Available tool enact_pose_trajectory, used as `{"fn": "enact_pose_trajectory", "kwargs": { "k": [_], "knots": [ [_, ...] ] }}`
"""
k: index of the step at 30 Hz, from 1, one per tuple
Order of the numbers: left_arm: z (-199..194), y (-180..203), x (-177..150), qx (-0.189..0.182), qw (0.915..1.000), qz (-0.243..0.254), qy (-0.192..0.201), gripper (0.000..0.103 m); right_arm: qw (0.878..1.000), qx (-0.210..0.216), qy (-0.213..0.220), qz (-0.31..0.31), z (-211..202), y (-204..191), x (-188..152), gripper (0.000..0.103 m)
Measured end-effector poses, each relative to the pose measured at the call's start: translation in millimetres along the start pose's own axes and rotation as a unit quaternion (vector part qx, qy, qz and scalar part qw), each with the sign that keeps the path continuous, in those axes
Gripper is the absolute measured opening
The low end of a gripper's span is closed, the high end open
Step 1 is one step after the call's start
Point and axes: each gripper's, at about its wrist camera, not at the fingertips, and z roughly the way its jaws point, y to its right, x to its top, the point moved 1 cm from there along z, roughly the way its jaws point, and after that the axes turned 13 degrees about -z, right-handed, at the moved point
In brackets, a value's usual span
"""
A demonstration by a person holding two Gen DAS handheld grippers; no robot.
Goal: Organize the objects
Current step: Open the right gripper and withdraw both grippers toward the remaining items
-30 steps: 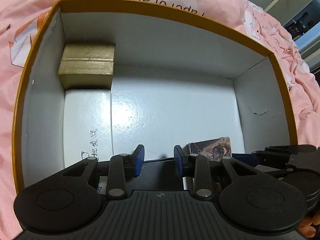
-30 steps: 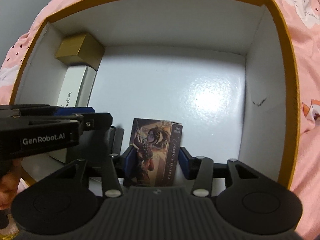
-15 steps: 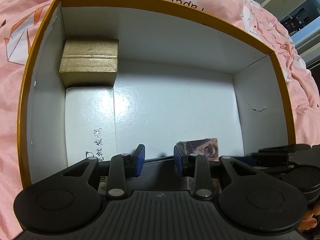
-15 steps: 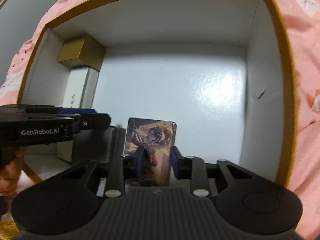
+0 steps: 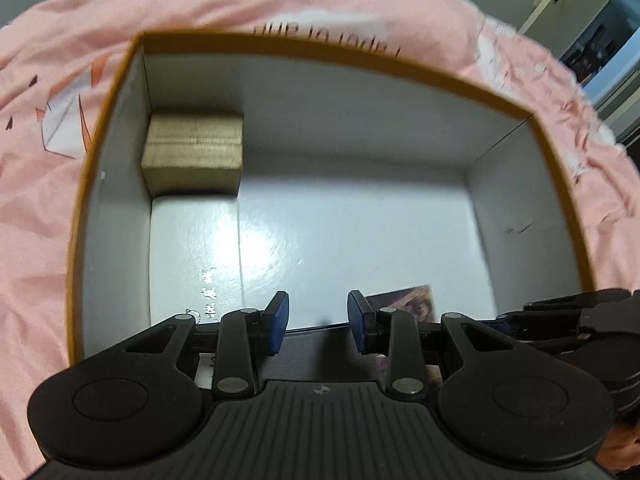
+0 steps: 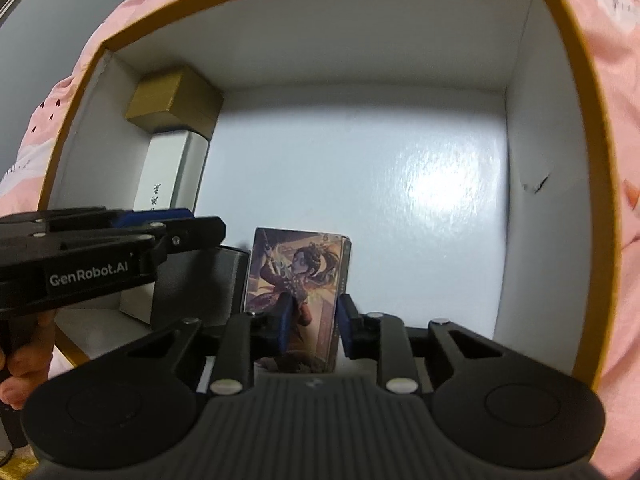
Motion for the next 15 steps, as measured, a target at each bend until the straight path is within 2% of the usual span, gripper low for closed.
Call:
{"fn": "enact_pose_trajectory", "kwargs": {
  "k": [6, 11, 13, 15],
  "knots": [
    [-41.1, 12.7, -15.9, -0.012, 0.9982, 0.013, 0.057, 0.037, 0.995, -0.044, 0.070, -0.052, -46.2, -27.0, -14.2, 0.028],
    [-76.2, 22.9, -41.8, -0.030, 0.9936, 0.032, 0.104, 0.037, 0.985, -0.055, 0.147, -0.077, -90.5, -41.5, -37.9, 0.028],
    [-89.9, 25.1, -53.1, -0.032, 0.9913, 0.041, 0.121, 0.037, 0.980, -0.061, 0.170, -0.079, -97.8, -48.4, -46.4, 0.037],
    [-100.0, 27.3, -64.1, -0.036, 0.9887, 0.049, 0.137, 0.037, 0.976, -0.068, 0.190, -0.084, -105.4, -54.1, -60.1, 0.039]
  ]
}}
